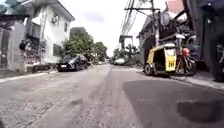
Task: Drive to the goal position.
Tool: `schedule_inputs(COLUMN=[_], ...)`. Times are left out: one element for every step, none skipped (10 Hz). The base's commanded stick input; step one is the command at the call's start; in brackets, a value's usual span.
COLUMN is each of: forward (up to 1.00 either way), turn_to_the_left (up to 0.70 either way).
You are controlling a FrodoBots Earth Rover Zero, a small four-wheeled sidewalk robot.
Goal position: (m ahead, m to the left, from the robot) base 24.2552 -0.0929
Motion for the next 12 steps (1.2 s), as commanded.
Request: schedule_inputs(forward=[1.0,1.0,1.0,1.0,1.0,1.0,1.0,1.0,1.0,1.0,1.0,1.0], turn_to_the_left=[0.0,0.0,0.0,0.0,0.0,0.0,0.0,0.0,0.0,0.0,0.0,0.0])
